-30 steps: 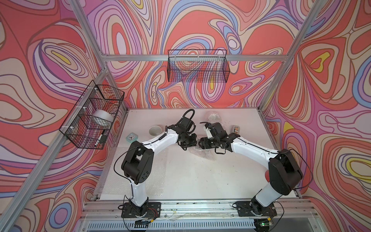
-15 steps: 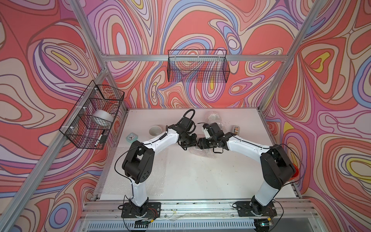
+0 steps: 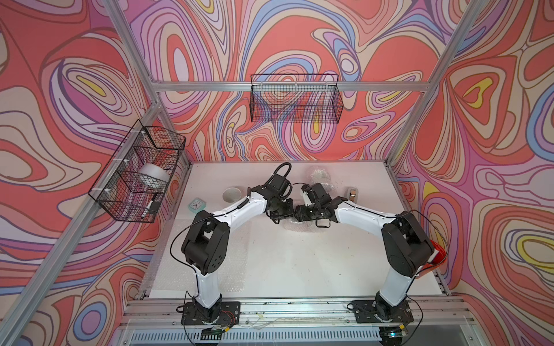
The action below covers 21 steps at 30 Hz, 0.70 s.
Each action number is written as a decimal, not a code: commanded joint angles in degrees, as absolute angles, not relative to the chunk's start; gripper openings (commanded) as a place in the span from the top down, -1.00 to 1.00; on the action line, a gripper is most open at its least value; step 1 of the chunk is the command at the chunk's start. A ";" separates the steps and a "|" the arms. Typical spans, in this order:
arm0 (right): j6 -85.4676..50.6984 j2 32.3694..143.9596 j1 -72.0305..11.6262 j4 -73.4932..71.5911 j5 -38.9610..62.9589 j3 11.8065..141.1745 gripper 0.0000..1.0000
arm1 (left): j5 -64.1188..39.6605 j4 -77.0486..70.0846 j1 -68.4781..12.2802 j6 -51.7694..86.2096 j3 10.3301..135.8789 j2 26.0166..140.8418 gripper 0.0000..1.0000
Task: Wrap mugs in bubble wrap
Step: Wrap the mug in bubble wrap.
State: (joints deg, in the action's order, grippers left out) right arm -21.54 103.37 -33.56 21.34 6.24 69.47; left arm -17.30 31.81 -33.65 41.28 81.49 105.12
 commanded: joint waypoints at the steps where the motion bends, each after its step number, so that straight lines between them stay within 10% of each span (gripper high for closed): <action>1: -23.82 106.09 -34.38 27.38 4.73 69.89 -0.17 | -11.03 31.82 -32.71 42.66 81.19 98.85 0.33; 12: -40.26 108.33 -35.37 27.64 -6.40 73.98 -0.07 | -5.27 31.96 -30.42 42.30 69.93 86.06 0.18; 21: -45.77 112.27 -35.43 25.44 -3.13 82.08 -0.11 | -15.55 22.42 -30.59 43.75 60.47 85.80 0.42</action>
State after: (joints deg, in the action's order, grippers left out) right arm -43.29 111.53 -35.33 25.85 -4.69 80.16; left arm -12.38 26.41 -30.55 42.70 61.56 85.91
